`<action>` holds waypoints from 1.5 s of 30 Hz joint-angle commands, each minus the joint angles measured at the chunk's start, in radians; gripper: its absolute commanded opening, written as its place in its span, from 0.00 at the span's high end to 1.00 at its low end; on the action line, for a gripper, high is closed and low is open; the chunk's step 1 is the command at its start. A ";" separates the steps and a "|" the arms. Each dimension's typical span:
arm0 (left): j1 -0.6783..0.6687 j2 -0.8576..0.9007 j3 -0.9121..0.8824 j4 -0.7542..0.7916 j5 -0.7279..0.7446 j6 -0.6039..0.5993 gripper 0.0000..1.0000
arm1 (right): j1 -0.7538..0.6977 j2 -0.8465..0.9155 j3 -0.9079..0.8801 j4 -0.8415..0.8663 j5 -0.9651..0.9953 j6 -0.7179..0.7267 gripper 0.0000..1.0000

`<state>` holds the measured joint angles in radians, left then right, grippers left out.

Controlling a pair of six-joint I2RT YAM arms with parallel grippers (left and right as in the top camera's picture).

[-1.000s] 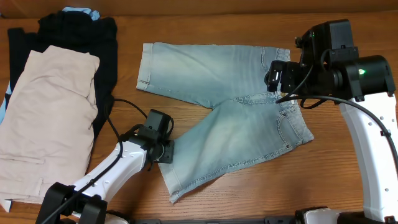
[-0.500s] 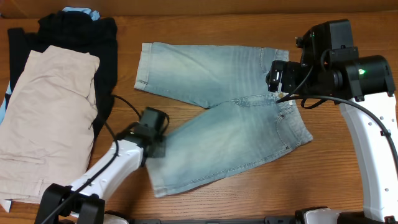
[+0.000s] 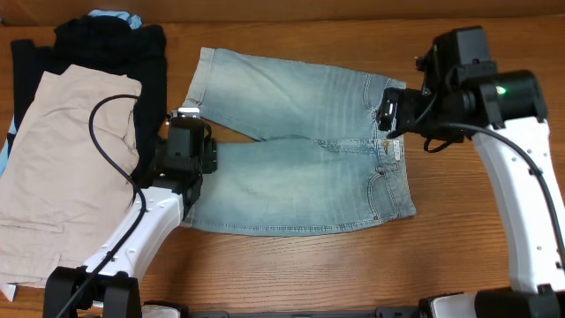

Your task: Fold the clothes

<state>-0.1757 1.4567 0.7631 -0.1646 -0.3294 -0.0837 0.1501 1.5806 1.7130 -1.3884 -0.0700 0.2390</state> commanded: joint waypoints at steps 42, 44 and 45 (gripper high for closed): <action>0.005 -0.205 -0.060 -0.798 0.116 -1.240 0.00 | -0.007 -0.476 -0.809 0.233 0.117 0.626 0.00; 0.005 -0.200 -0.103 -0.718 0.117 -1.240 0.00 | -0.007 -0.440 -0.824 0.255 0.117 0.626 0.00; 0.005 -0.198 -0.124 -0.681 0.116 -1.240 0.00 | -0.007 -0.421 -0.825 0.262 0.117 0.626 0.00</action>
<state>-0.1757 1.2518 0.6918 -0.8913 -0.1802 -1.2858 0.1455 1.1290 0.9016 -1.1408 0.0517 0.8558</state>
